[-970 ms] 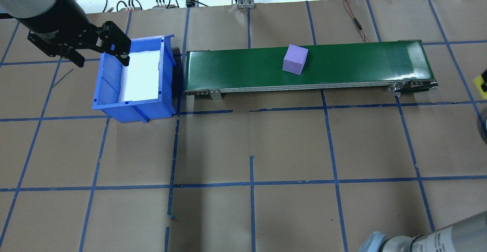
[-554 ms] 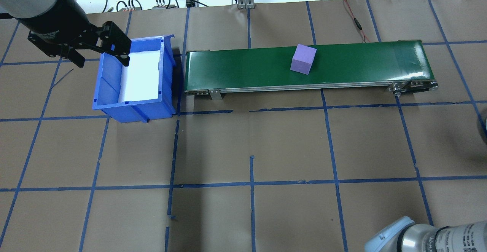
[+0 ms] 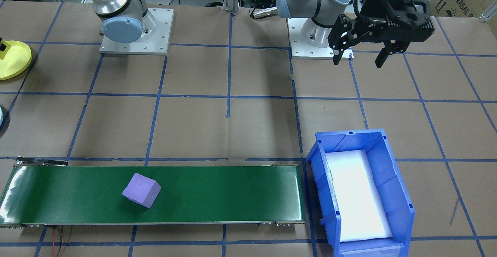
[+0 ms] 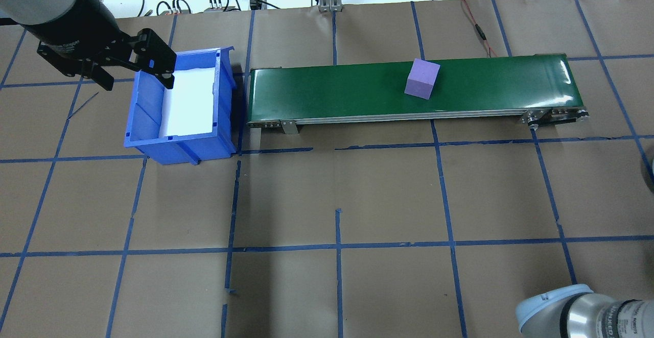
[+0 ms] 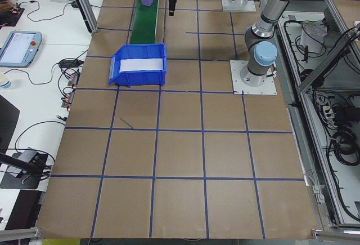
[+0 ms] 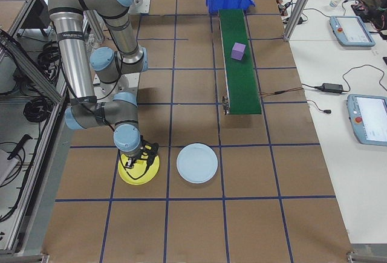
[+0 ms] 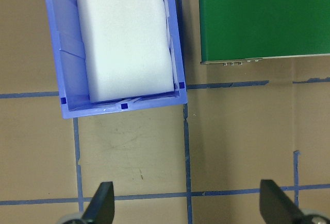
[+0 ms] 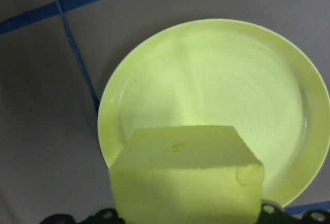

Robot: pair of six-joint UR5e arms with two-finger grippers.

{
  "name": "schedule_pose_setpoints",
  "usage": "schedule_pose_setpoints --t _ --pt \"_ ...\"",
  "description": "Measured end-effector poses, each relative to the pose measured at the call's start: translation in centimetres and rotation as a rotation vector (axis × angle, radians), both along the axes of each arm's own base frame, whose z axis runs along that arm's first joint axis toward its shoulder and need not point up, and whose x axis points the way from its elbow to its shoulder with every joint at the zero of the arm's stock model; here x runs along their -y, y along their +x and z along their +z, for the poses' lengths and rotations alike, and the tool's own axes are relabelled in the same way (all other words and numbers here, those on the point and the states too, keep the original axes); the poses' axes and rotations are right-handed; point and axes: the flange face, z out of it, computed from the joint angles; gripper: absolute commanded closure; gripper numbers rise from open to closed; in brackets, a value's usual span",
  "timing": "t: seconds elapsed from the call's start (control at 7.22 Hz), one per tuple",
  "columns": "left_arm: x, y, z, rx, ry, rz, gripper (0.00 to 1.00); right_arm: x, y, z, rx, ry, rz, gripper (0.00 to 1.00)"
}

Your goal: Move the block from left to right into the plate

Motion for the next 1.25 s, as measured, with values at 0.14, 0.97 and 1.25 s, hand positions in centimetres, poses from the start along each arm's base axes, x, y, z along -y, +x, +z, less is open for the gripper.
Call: schedule_pose_setpoints --t 0.14,0.97,1.25 --pt "0.0 0.0 0.0 0.001 0.0 0.0 0.0 -0.2 -0.2 -0.2 -0.014 -0.011 -0.007 0.0" --pt "0.0 0.0 -0.1 0.0 0.001 0.0 0.0 16.7 7.7 7.2 -0.18 0.005 0.076 0.0" --pt "0.0 0.0 -0.1 -0.001 0.002 0.0 0.0 26.6 16.8 12.1 -0.204 -0.046 0.056 0.0"
